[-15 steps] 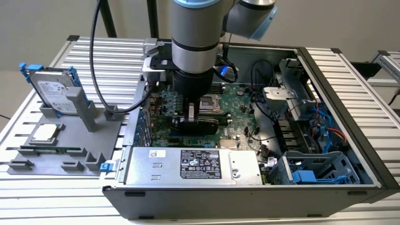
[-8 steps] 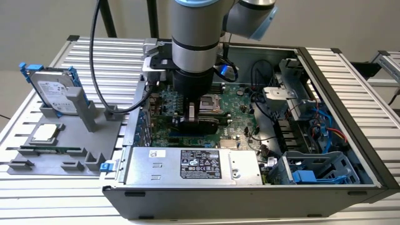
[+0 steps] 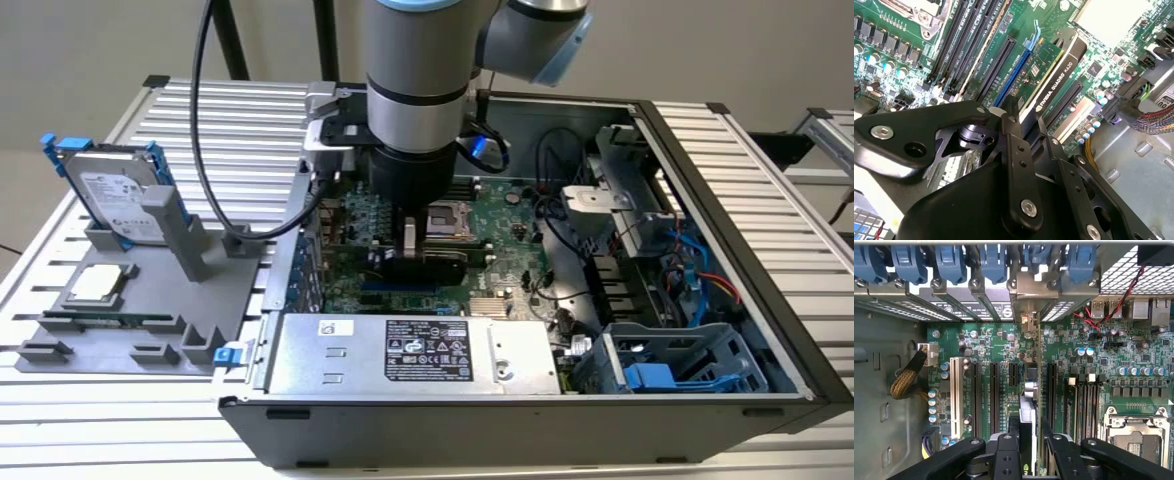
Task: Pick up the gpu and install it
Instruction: 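Insert the gpu into the slot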
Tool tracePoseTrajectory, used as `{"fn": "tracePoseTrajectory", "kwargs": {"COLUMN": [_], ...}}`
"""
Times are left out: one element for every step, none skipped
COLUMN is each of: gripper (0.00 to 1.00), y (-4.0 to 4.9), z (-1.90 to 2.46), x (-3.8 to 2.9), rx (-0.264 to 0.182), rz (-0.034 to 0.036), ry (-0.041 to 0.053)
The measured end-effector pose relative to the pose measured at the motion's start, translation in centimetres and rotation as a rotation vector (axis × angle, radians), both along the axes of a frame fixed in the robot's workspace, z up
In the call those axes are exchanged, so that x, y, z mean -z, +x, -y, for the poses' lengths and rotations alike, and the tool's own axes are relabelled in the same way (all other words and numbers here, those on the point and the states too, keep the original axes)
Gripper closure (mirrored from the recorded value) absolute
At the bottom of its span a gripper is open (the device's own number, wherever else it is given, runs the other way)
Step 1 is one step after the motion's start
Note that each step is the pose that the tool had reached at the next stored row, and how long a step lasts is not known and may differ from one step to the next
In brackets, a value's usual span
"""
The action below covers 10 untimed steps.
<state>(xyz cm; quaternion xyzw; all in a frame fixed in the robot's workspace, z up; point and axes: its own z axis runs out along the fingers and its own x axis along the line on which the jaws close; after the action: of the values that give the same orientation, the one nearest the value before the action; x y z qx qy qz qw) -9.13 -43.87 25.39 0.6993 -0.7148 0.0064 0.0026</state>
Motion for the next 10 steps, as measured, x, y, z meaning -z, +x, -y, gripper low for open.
{"fn": "tracePoseTrajectory", "kwargs": {"gripper": [1.0,1.0,1.0,1.0,1.0,1.0,1.0,1.0,1.0,1.0], "y": [0.0,-0.01,-0.03,-0.07,-0.13,-0.2,-0.25,-0.28,-0.29,-0.3], "z": [0.0,0.0,0.0,0.0,0.0,0.0,0.0,0.0,0.0,0.0], "x": [-0.01,-0.01,-0.01,-0.01,-0.01,0.0,0.01,0.02,0.03,0.07], "rx": [-0.001,-0.002,-0.003,-0.003,-0.003,-0.003,-0.003,-0.003,-0.003,-0.003], "rz": [0.0012,0.0037,0.0064,0.0082,0.0095,0.0106,0.0113,0.0117,0.0119,0.0121], "ry": [-0.0001,-0.0001,-0.0001,-0.0001,0.0,0.0002,0.0004,0.0005,0.0004,0.0005]}}
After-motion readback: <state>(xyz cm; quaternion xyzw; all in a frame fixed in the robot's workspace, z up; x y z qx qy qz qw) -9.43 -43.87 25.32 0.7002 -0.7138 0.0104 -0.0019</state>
